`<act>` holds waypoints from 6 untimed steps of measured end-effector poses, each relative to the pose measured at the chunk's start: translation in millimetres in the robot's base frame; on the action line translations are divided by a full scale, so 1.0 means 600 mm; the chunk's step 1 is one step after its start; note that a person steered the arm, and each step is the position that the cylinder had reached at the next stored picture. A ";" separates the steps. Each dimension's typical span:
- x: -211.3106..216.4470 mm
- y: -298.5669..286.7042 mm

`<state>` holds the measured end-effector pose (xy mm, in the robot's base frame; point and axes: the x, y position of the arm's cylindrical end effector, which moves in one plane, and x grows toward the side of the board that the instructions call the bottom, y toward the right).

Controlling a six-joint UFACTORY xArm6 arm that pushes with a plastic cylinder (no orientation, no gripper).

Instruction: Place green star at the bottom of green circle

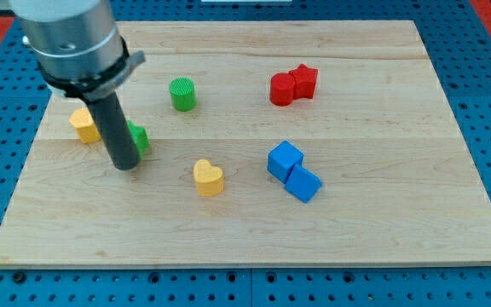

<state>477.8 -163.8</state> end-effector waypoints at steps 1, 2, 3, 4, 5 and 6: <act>0.002 -0.015; -0.061 0.082; -0.118 0.101; -0.055 0.108; -0.033 0.015; -0.105 -0.001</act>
